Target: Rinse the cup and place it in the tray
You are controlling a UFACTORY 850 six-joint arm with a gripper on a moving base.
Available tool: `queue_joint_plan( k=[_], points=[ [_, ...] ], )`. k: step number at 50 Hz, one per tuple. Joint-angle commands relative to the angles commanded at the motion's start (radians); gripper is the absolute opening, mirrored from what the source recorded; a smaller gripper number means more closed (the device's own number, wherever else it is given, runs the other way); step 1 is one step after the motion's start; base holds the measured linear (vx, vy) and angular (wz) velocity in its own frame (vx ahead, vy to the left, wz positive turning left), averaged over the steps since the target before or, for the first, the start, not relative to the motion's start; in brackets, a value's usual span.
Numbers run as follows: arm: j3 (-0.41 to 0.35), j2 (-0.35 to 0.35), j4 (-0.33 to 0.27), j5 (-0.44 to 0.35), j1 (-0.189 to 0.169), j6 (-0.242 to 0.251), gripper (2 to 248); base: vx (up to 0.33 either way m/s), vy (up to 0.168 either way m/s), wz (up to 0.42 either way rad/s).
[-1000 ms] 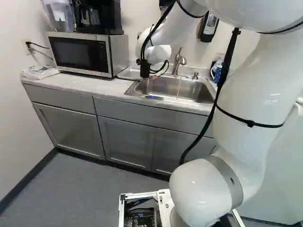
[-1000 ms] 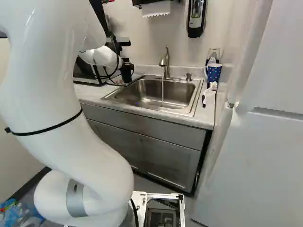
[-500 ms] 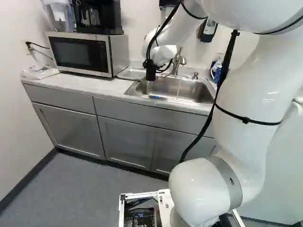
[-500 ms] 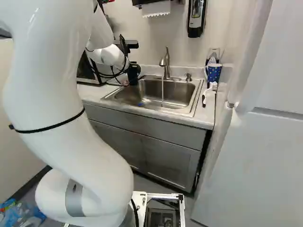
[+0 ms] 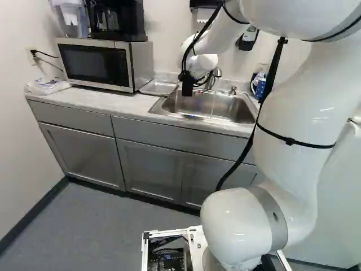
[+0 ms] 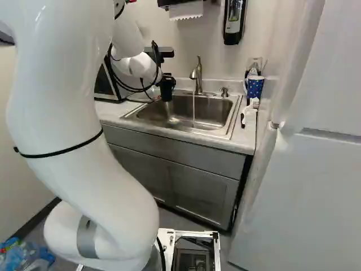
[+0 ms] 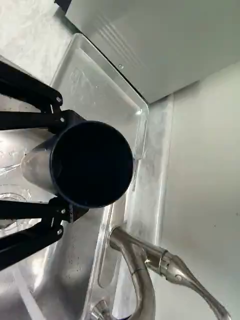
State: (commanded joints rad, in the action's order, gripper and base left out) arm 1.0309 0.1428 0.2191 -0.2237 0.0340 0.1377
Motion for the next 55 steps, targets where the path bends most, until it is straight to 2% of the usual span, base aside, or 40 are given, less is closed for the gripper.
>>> queue_joint_plan(
  k=[12,55],
  points=[
    [0.0,0.0,0.0,0.0,-0.031,0.0,126,0.0,0.0,0.0],
    [0.0,0.0,0.0,0.0,-0.031,0.0,126,0.0,0.0,0.0]
  ],
)
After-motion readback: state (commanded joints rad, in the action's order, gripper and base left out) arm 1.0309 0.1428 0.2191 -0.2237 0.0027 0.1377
